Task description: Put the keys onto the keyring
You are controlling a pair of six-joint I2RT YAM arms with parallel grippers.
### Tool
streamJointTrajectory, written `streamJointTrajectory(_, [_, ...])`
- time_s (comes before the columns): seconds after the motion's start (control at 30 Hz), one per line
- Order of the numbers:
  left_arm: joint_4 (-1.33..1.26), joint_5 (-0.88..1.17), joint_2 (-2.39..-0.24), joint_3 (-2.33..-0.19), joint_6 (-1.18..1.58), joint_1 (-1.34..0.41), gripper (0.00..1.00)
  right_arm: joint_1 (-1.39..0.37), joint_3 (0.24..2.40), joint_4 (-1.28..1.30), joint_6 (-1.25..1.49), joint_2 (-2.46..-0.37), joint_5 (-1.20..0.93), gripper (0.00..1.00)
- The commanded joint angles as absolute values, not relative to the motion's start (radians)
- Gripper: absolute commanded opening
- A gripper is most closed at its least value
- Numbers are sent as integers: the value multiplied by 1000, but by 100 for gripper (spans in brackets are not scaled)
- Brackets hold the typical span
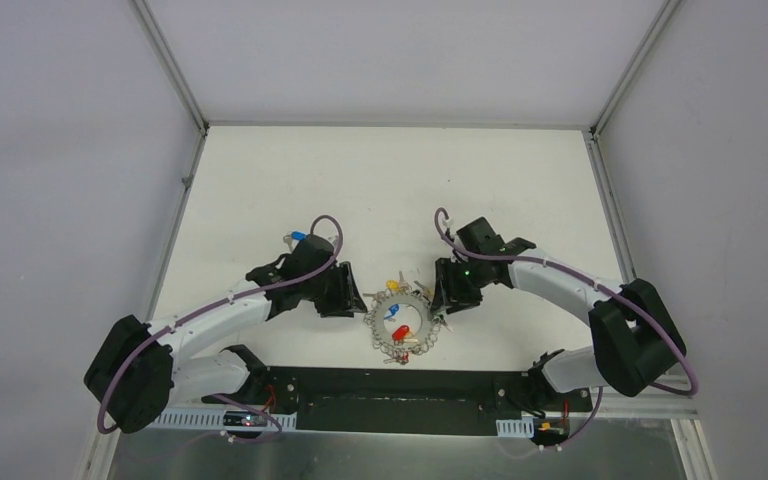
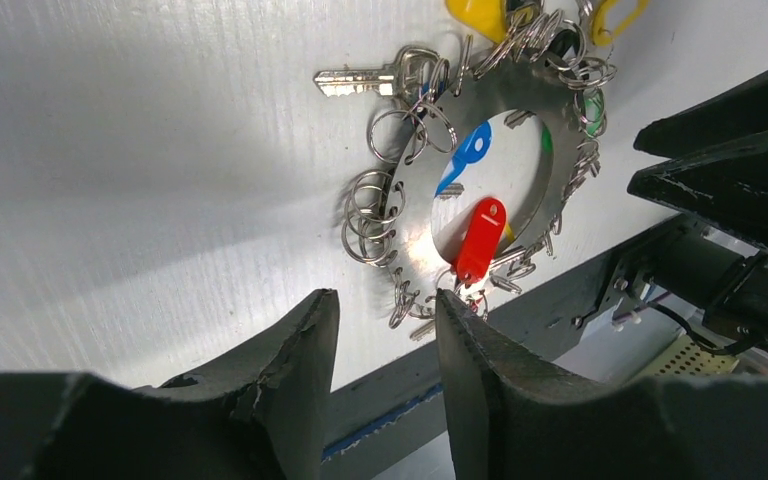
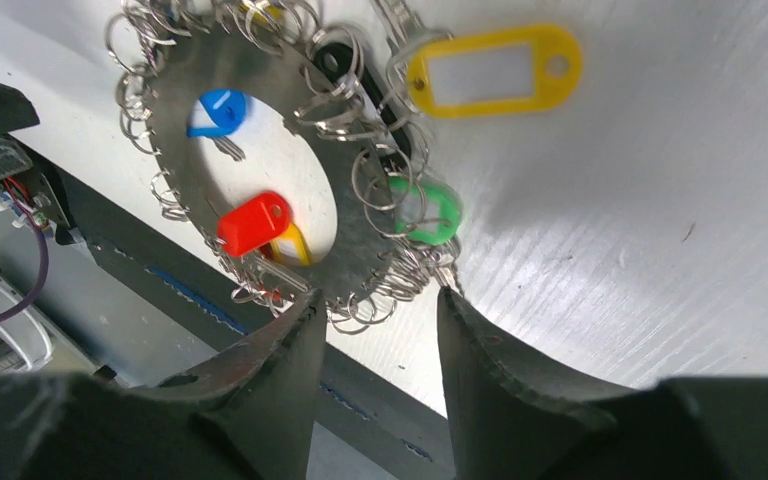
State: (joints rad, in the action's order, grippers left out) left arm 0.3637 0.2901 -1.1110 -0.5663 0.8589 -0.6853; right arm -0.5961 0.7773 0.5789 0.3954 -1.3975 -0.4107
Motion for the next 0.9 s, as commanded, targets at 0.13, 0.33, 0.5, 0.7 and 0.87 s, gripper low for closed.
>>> streamJointTrajectory(0.13, [228,382,-1192,-529,907,-681,37,-588,713,520,482,-1407,-491,41])
streamJointTrajectory(0.33, [188,415,-1265,-532,917,-683,32,-589,716,484,500,-1459,-520,29])
streamJointTrajectory(0.5, [186,435,-1295,-534,917,-685,29,-586,786,465,481,-1558,-531,16])
streamJointTrajectory(0.7, [178,424,-1291,-514,947,-720,23,-575,921,491,440,-1663,-508,7])
streamJointTrajectory(0.87, [153,387,-1289,-500,996,-786,20,-555,1005,519,412,-1679,-483,6])
